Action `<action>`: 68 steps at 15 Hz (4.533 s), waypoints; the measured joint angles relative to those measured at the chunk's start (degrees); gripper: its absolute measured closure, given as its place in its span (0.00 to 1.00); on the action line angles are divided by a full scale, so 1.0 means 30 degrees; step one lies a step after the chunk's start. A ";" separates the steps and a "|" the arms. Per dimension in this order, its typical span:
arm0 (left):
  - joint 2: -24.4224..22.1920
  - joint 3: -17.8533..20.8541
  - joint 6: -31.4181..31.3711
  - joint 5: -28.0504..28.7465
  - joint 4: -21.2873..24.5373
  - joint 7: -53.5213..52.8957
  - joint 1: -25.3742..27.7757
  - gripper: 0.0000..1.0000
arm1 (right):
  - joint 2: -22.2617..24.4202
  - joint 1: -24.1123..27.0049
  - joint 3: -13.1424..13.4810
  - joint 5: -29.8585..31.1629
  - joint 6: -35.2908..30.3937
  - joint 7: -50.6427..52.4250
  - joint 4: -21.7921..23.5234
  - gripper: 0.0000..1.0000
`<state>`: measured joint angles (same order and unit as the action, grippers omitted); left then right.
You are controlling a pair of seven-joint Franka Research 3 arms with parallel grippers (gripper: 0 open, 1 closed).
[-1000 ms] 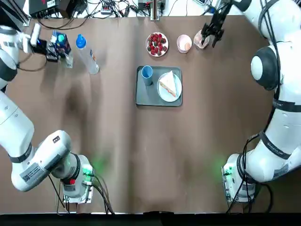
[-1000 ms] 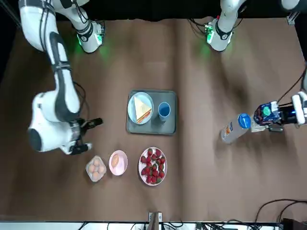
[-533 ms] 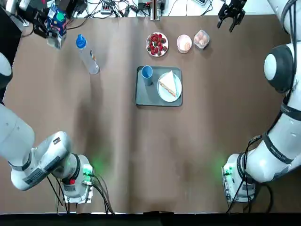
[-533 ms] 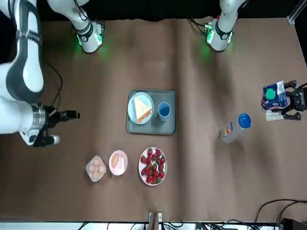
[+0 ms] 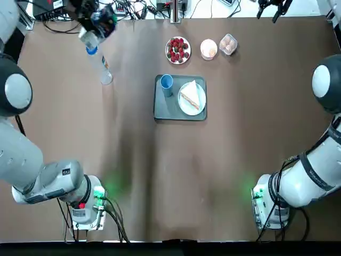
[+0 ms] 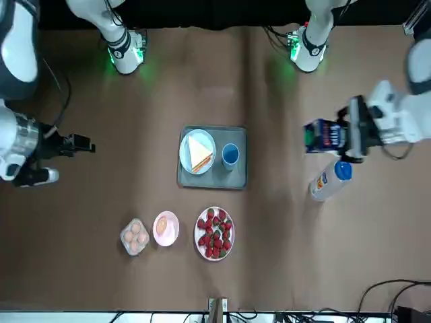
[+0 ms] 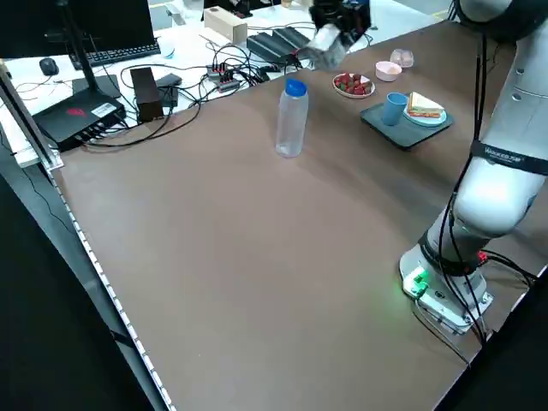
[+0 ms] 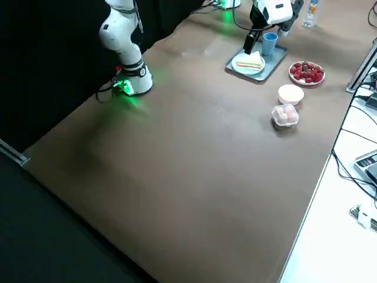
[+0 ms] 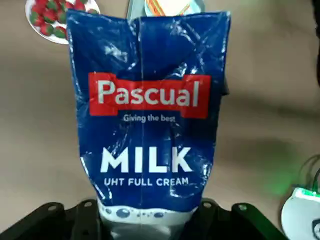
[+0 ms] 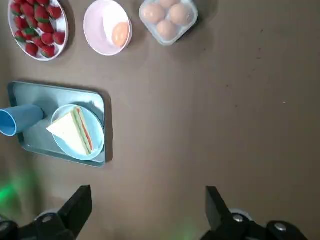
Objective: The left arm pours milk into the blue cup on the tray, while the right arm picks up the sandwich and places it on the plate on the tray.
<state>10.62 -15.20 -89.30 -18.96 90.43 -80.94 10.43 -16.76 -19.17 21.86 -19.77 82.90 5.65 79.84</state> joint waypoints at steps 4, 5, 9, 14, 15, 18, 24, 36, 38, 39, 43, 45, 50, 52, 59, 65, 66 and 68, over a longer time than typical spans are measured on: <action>-0.0045 -0.0082 -0.2018 0.1818 0.1038 0.3909 -0.3327 0.54 | 0.1036 -0.0444 -0.0051 0.1948 0.0520 0.0001 -0.0008 0.00; -0.0042 -0.0083 -0.2623 0.2420 0.1417 0.4686 -0.4125 0.56 | 0.1364 -0.0721 -0.0079 0.2319 0.0642 -0.0031 -0.0014 0.00; 0.0058 -0.0096 -0.4281 0.4505 0.2551 0.7549 -0.7041 0.56 | 0.2693 -0.0892 -0.0133 0.2833 0.0487 -0.0165 -0.0005 0.00; 0.1213 -0.0087 -0.4978 0.7398 0.2817 0.9921 -0.9593 0.56 | 0.4978 0.2176 -0.3730 0.4091 0.0136 -0.0200 0.1340 0.00; 0.1430 -0.0085 -0.5027 0.7878 0.2818 1.0319 -0.9852 0.56 | 0.5171 0.2731 -0.4505 0.4199 0.0144 -0.0249 0.1585 0.00; 0.2104 -0.0080 -0.5054 0.9677 0.2825 1.1912 -1.0726 0.56 | 0.5482 0.3233 -0.5139 0.4346 0.0813 -0.0309 0.2419 0.00; 0.3335 -0.0049 -0.5180 1.1758 0.2396 1.4507 -1.2371 0.56 | 0.5750 0.3472 -0.5177 0.4355 0.2613 -0.0308 0.3695 0.00; 0.5056 0.0201 -0.4926 1.3833 0.1536 1.5733 -1.3434 0.56 | 0.6433 0.4092 -0.5332 0.4393 0.3297 -0.0262 0.4788 0.00; 0.5074 0.0212 -0.4890 1.3946 0.1517 1.5733 -1.3464 0.56 | 0.6485 0.4091 -0.5351 0.4393 0.3288 -0.0262 0.4796 0.00; 0.5074 0.0215 -0.4874 1.3953 0.1510 1.5733 -1.3464 0.56 | 0.6489 0.4091 -0.5359 0.4393 0.3288 -0.0262 0.4799 0.00; 0.5115 0.0228 -0.4837 1.3955 0.1507 1.5733 -1.3465 0.56 | 0.6488 0.4097 -0.5355 0.4400 0.3299 -0.0262 0.4872 0.00; 0.5151 0.0228 -0.4831 1.3955 0.1507 1.5733 -1.3467 0.56 | 0.6488 0.4116 -0.5336 0.4411 0.3304 -0.0262 0.4892 0.00; 0.5191 0.0232 -0.4823 1.3955 0.1499 1.5739 -1.3464 0.56 | 0.6488 0.4134 -0.5331 0.4416 0.3328 -0.0261 0.4895 0.00; 0.5192 0.0276 -0.4815 1.3944 0.1486 1.5760 -1.3398 0.56 | 0.6488 0.4133 -0.5354 0.4418 0.3329 -0.0245 0.4895 0.00; 0.3721 0.0147 -0.2350 1.0234 0.0315 1.3616 -1.1248 0.57 | 0.6491 0.4135 -0.5370 0.4490 0.3288 -0.0244 0.4898 0.00; -0.0296 0.0130 0.0907 0.5083 0.0243 0.8298 -0.6205 0.58 | 0.6723 0.4249 -0.5246 0.4540 0.3016 -0.0242 0.4890 0.00; -0.0850 0.0131 0.1305 0.4195 0.0243 0.7329 -0.5118 0.59 | 0.6791 0.4274 -0.5242 0.4542 0.3009 -0.0242 0.4887 0.00; -0.1674 0.0129 0.2204 0.2499 0.0250 0.4995 -0.2598 0.59 | 0.6887 0.4311 -0.5223 0.4548 0.2940 -0.0243 0.4887 0.00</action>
<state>5.60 -14.81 -82.69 -11.46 91.18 -65.95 2.64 3.90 -6.24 6.19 -6.12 91.72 4.92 94.50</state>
